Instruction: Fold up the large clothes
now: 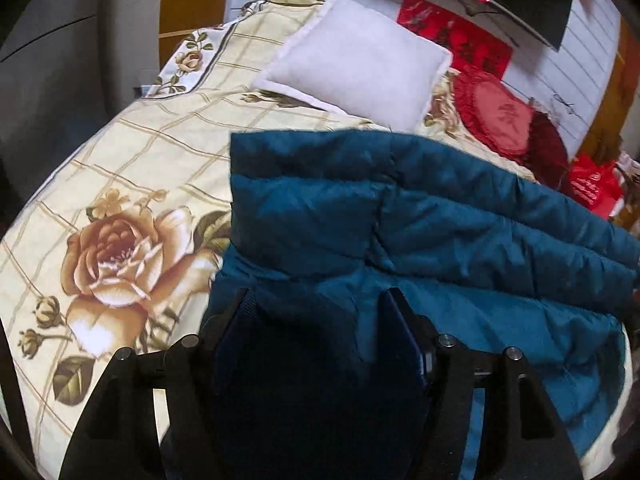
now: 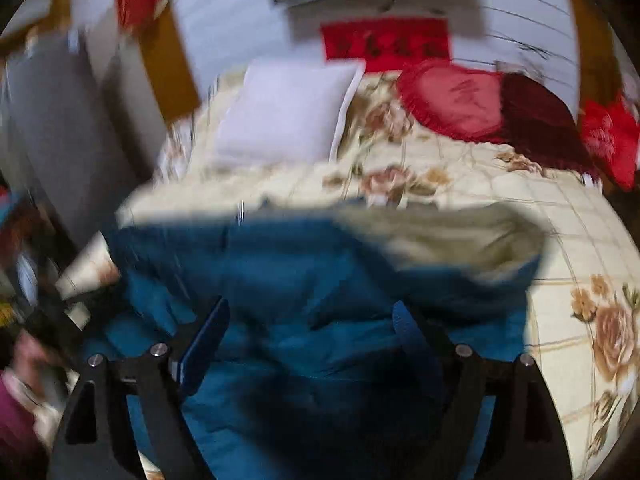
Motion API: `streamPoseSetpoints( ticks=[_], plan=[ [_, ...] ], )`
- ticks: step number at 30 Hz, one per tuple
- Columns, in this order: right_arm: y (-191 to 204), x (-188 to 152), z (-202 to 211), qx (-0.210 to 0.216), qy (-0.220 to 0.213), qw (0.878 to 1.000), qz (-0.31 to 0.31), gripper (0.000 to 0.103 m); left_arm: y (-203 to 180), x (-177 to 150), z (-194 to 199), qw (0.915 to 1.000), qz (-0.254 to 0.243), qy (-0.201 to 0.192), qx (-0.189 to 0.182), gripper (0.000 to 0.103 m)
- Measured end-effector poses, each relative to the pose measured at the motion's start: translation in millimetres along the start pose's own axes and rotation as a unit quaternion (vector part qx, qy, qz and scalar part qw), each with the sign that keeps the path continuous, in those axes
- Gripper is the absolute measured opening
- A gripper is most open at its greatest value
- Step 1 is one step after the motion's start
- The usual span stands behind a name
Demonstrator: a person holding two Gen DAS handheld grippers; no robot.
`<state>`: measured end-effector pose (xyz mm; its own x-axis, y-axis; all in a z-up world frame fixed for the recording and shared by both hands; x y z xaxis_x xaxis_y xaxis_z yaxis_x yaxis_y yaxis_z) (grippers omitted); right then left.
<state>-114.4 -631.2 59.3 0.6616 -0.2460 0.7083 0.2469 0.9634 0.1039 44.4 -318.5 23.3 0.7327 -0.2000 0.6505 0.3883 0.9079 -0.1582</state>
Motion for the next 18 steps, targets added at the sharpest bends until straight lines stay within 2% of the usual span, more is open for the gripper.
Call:
streamPoseSetpoints(
  ticks=[2,4,6,11,15,17,18],
  plan=[
    [-1.3,5.1,-29.8,-0.045,0.008,0.999,0.017,0.087,1.8,6.0,-7.4,1.0,-0.003,-0.002,0.008,0.048],
    [-11.0,12.5,-49.7,-0.07,0.013,0.997,0.005,0.087,5.8,9.6,-15.8,0.9999,0.001,-0.005,0.014,0.048],
    [-24.7,14.9,-74.2,-0.073,0.031,0.997,-0.025,0.087,10.1,11.1,-25.6,0.9999,0.01,-0.006,0.007,0.049],
    [-34.4,19.1,-100.3,-0.08,0.035,0.996,-0.035,0.091,16.3,16.3,-40.4,0.9993,0.032,-0.02,0.003,0.053],
    [-32.8,17.8,-88.8,-0.074,0.052,0.995,-0.036,0.091,10.8,17.7,-28.1,0.9996,0.007,-0.013,0.022,0.052],
    [-33.5,19.1,-63.6,-0.044,0.025,0.997,-0.053,0.091,9.5,21.3,-15.1,0.9994,-0.001,-0.032,0.013,0.052],
    [-37.1,20.2,-49.2,-0.04,0.006,0.998,-0.054,0.091,9.7,25.0,-7.8,0.9984,-0.009,-0.05,0.024,0.052]
  ],
)
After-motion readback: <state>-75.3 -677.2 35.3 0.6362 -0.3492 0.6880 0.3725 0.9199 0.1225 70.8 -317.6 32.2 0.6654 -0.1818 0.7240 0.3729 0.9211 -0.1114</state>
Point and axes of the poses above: each gripper's, at about its wrist camera, not at the fingertips, and z roughly against the way its jaws point, y to its left, x to its top, the point moved 7 cm from there along -z, roughly the way its jaws point, and after that the axes turned 2 degrees about -z, right-handed, at the moved point
